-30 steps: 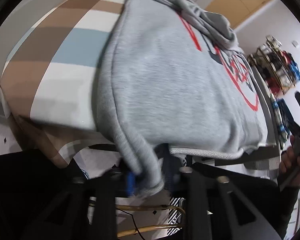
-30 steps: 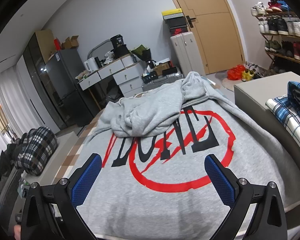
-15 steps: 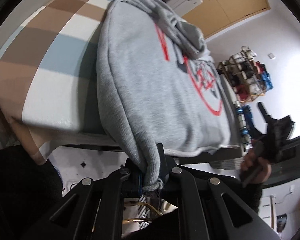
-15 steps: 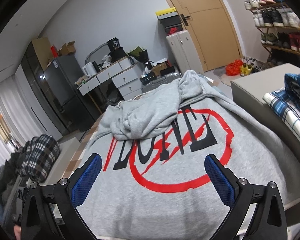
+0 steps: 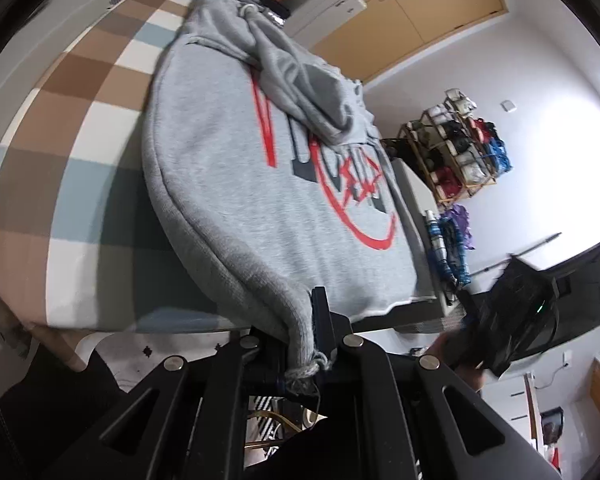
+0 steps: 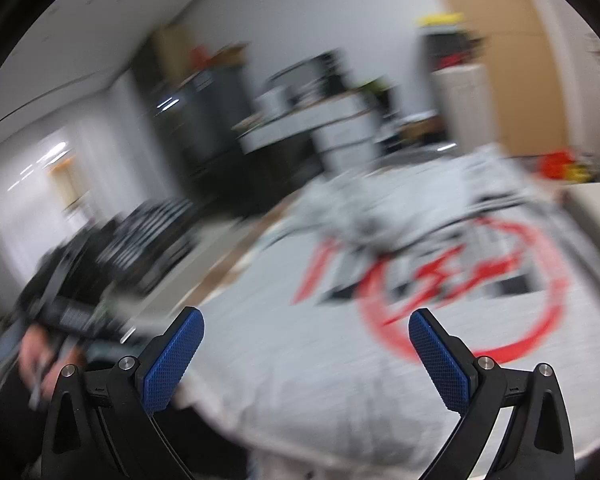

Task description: Fold large clothes

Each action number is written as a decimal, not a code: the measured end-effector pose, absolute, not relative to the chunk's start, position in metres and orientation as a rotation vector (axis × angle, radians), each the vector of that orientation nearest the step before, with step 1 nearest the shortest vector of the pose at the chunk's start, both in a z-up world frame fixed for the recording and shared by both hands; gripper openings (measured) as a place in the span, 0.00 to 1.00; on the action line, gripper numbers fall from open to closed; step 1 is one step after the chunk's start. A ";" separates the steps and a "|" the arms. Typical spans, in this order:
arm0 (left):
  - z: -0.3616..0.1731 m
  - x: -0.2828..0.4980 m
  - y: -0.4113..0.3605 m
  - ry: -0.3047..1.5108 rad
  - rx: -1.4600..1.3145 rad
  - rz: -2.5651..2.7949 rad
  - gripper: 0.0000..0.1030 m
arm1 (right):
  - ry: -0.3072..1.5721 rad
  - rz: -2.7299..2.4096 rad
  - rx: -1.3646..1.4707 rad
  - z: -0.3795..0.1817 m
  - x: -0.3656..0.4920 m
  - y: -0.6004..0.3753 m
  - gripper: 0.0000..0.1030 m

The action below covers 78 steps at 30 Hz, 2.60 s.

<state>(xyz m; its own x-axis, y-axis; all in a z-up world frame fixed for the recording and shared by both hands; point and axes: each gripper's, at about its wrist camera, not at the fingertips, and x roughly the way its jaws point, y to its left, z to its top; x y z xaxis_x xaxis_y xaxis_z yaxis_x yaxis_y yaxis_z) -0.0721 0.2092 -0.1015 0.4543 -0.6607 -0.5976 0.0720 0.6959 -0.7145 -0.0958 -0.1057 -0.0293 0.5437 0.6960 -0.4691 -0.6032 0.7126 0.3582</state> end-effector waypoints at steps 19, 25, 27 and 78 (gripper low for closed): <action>-0.092 -0.079 0.218 0.949 -0.639 -0.610 0.12 | 0.458 0.632 -0.404 -0.068 -0.148 0.045 0.07; -0.114 -0.075 0.233 0.994 -0.757 -0.484 0.78 | 0.473 0.686 -0.300 -0.052 -0.145 0.040 0.07; -0.121 -0.074 0.234 1.004 -0.803 -0.459 0.78 | 0.466 0.690 -0.299 -0.048 -0.143 0.038 0.07; -0.137 -0.056 0.244 0.918 -1.133 -0.596 0.04 | 0.634 0.769 -0.042 -0.065 -0.168 -0.010 0.65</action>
